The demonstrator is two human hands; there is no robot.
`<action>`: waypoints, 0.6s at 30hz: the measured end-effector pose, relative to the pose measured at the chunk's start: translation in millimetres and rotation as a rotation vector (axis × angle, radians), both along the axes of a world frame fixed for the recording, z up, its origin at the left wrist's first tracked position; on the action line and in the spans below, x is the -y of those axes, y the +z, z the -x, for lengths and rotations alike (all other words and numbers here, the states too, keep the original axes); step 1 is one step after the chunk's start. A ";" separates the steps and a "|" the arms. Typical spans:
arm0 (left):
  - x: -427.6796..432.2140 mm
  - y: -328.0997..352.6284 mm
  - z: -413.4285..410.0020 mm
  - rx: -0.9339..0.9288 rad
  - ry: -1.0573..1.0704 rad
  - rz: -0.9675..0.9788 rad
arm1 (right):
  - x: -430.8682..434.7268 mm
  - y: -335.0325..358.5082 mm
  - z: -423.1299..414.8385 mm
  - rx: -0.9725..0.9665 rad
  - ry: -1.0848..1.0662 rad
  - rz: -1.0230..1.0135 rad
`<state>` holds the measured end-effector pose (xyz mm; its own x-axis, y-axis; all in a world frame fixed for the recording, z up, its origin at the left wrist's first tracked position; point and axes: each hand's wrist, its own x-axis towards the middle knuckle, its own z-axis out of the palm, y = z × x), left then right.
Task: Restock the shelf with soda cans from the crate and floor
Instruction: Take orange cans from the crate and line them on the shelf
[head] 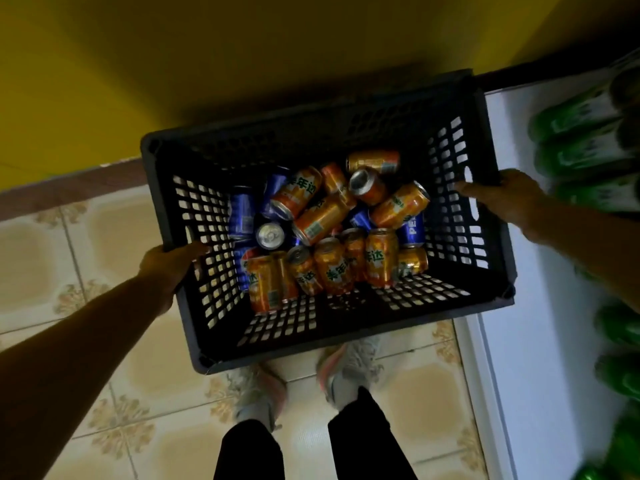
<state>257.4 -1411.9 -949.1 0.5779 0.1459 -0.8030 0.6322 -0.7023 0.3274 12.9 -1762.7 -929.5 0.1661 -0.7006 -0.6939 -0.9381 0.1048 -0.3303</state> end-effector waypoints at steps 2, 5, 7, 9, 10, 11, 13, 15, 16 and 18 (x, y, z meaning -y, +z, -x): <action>-0.3 15.7 15.8 0.110 -0.087 -0.139 | -25.0 10.4 4.7 -0.059 0.187 0.343; -4.5 34.1 52.2 0.314 -0.375 -0.134 | -79.7 21.1 11.9 0.111 0.327 0.456; 3.9 37.5 79.0 0.369 -0.433 -0.059 | -106.4 13.0 15.5 0.130 0.352 0.231; 17.4 30.4 104.8 0.313 -0.415 0.048 | -121.1 -4.4 18.9 0.071 0.356 0.045; 28.2 25.3 117.7 0.249 -0.437 0.118 | -123.9 -14.4 19.2 0.046 0.338 -0.024; 37.1 15.3 128.3 0.186 -0.458 0.189 | -125.2 -25.7 19.1 0.029 0.310 -0.089; 53.8 -9.8 144.4 0.065 -0.467 0.281 | -126.4 -54.1 19.5 0.014 0.264 -0.180; 67.8 -37.6 156.3 -0.008 -0.460 0.325 | -122.9 -86.6 17.2 -0.012 0.231 -0.189; 74.3 -50.8 161.6 -0.030 -0.458 0.363 | -119.5 -106.8 15.6 -0.018 0.196 -0.186; 86.7 -73.3 168.2 -0.062 -0.470 0.432 | -114.7 -138.5 9.1 -0.016 0.103 -0.214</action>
<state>89.2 -1498.6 -1022.4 0.4520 -0.4561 -0.7666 0.3162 -0.7217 0.6158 3.8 -1648.0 -1067.9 0.2173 -0.5170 -0.8280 -0.9522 0.0743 -0.2963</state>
